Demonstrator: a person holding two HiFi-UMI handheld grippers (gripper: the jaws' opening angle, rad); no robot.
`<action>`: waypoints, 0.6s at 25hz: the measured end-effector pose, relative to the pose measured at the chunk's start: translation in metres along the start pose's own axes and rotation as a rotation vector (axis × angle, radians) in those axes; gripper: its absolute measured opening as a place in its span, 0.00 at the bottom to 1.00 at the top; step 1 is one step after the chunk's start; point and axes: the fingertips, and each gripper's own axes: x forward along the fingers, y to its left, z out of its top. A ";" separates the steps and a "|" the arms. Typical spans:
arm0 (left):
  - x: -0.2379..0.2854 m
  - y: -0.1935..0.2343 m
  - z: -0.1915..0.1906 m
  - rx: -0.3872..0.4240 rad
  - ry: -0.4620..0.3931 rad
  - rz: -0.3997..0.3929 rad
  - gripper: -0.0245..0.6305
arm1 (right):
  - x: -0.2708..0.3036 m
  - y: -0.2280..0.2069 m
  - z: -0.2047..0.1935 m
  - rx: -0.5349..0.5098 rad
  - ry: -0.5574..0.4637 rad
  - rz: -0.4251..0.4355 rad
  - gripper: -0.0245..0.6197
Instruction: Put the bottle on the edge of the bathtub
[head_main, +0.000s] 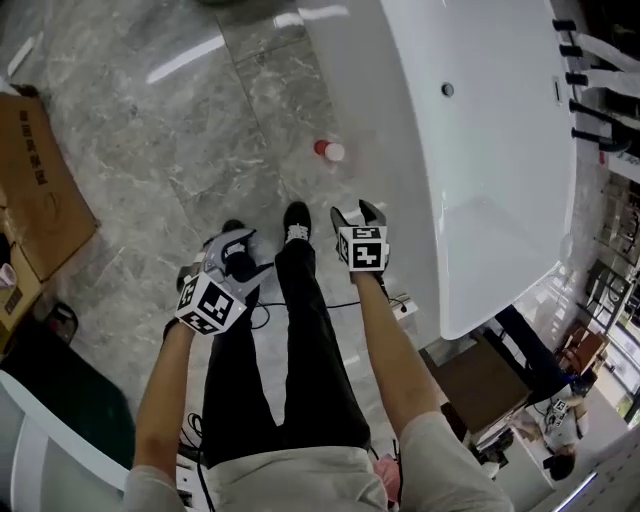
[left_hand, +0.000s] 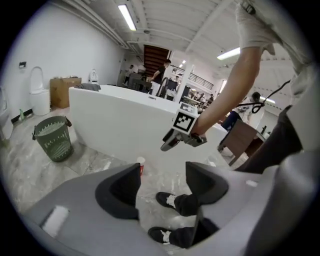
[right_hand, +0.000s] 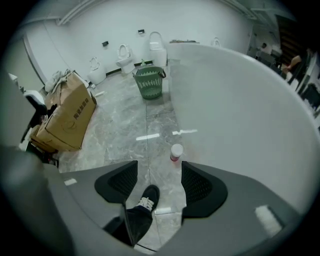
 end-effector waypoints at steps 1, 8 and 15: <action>-0.005 -0.001 0.002 0.024 0.011 -0.011 0.55 | -0.014 0.003 0.001 0.025 -0.023 -0.006 0.46; -0.041 -0.016 0.040 0.067 -0.005 -0.029 0.55 | -0.111 0.024 0.003 0.188 -0.165 -0.029 0.46; -0.076 -0.057 0.108 0.003 -0.134 -0.037 0.55 | -0.200 0.054 0.001 0.200 -0.261 -0.041 0.46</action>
